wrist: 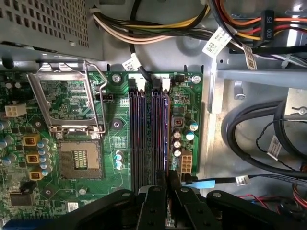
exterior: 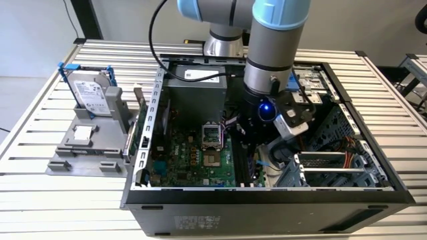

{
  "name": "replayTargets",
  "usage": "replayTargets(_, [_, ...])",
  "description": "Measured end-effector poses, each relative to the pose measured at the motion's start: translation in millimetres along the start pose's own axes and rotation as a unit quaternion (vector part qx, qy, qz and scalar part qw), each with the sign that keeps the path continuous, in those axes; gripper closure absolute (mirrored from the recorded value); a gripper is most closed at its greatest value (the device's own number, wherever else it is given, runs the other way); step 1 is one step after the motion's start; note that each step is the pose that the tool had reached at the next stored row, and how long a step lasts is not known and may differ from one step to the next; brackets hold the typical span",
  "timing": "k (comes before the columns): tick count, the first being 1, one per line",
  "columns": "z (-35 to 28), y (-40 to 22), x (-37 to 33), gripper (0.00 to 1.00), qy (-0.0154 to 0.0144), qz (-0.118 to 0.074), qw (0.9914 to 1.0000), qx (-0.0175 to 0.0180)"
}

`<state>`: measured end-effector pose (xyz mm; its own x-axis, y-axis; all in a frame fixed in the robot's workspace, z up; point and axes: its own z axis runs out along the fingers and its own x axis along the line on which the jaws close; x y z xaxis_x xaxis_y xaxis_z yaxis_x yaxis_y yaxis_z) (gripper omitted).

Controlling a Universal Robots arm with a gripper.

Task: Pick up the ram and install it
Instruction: 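Insert the ram into the slot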

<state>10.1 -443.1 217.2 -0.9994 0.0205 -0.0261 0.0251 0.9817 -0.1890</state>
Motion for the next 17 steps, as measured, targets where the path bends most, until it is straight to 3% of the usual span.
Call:
replayTargets(8, [0.8, 0.4, -1.1, 1.00, -0.0002, 0.000, 0.99998, 0.0065])
replayTargets(17, [2.2, 0.6, -1.1, 1.00, -0.0001, 0.001, 0.99998, 0.0067])
